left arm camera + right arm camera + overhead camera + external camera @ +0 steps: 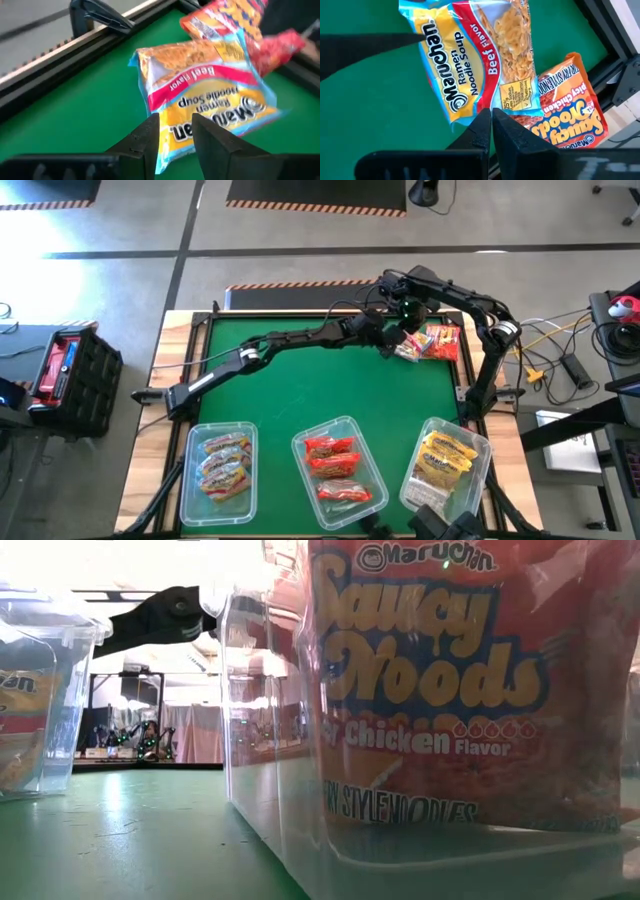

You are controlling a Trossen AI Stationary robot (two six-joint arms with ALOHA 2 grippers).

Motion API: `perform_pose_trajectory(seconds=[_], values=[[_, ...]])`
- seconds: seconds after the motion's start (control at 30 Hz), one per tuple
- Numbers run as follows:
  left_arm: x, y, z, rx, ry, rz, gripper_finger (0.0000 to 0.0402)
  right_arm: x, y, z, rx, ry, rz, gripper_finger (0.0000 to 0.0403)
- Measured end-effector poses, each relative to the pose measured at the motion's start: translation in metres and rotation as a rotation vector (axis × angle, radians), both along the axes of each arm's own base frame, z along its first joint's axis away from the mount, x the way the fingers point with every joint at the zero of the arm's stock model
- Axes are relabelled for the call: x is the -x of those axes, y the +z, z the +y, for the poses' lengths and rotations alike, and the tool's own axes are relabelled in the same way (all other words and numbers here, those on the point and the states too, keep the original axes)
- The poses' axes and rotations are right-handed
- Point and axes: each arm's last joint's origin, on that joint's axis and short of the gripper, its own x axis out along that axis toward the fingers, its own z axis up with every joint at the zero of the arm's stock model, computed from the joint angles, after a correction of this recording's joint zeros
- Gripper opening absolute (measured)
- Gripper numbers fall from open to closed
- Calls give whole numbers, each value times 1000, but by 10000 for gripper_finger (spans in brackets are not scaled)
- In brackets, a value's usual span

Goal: Sort Maruchan noodles
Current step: Put the blue noodle pack into the left transparent bin

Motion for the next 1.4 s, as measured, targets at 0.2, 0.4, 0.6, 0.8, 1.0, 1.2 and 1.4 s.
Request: perform_pose_trajectory(seconds=[0.2, 0.4, 0.6, 0.8, 1.0, 1.2, 1.4], values=[[3, 1, 10, 185, 143, -100, 81, 0, 0, 0, 7, -26, -2, 8], [4, -4, 13, 424, 159, -159, 71, 0, 0, 0, 3, -23, -5, 8], [5, -5, 12, 487, 207, -169, 65, 0, 0, -1, 9, -22, -3, 8], [5, -7, 9, 502, 244, -150, 57, 0, -1, -1, 7, -18, 1, 8], [5, -8, 5, 465, 176, -100, 52, 0, -3, 0, 7, -20, 2, 9], [11, -9, -1, 469, 47, 15, 52, 1, -8, 0, 4, 60, 11, 9], [29, 7, -5, 345, 68, 225, 52, 12, 1, -9, 147, 56, -28, 9]])
